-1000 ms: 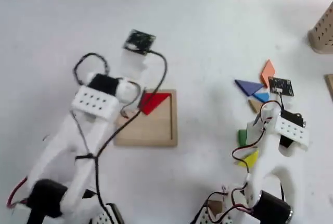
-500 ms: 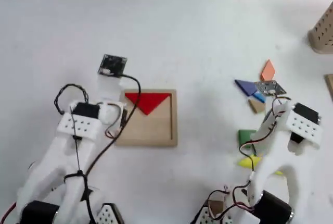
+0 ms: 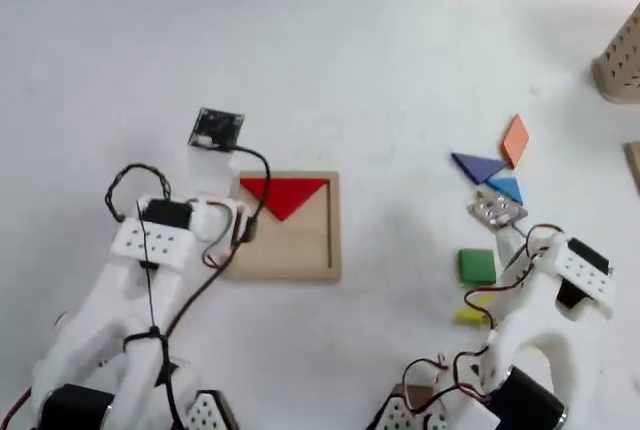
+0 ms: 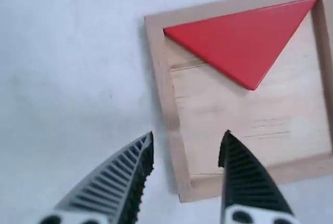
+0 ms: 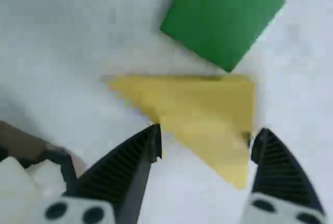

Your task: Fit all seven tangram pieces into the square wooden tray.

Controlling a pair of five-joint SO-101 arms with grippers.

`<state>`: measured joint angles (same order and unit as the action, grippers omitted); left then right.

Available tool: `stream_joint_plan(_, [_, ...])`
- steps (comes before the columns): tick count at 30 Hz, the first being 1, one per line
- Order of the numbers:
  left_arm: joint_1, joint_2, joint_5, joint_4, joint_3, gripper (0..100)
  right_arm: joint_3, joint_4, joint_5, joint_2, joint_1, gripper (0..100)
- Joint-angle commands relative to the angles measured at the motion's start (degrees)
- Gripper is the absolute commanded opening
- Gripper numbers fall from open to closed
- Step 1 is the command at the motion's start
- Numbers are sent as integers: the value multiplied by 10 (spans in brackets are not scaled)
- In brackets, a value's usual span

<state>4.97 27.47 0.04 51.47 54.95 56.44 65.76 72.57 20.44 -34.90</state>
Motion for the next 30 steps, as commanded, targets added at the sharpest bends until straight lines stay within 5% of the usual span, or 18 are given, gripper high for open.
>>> stream_joint_plan(1, [-4, 18, 2, -12, -3, 211, 19, -19, 28, 1, -3, 278])
stream_joint_plan(12, [-4, 18, 2, -12, -3, 211, -16, -101, 28, -138, -4, 273])
stream_joint_plan(14, [-4, 18, 2, -12, -3, 211, -54, -98, 26, -194, 0, 221])
stream_joint_plan(17, [-4, 18, 2, -12, -3, 211, -115, -97, -10, -256, -3, 9])
stream_joint_plan(19, [-4, 18, 2, -12, -3, 211, -137, -96, -27, -277, -9, 46])
stream_joint_plan(30, [-4, 18, 2, -12, -3, 211, -142, 28, -17, -101, -10, 20])
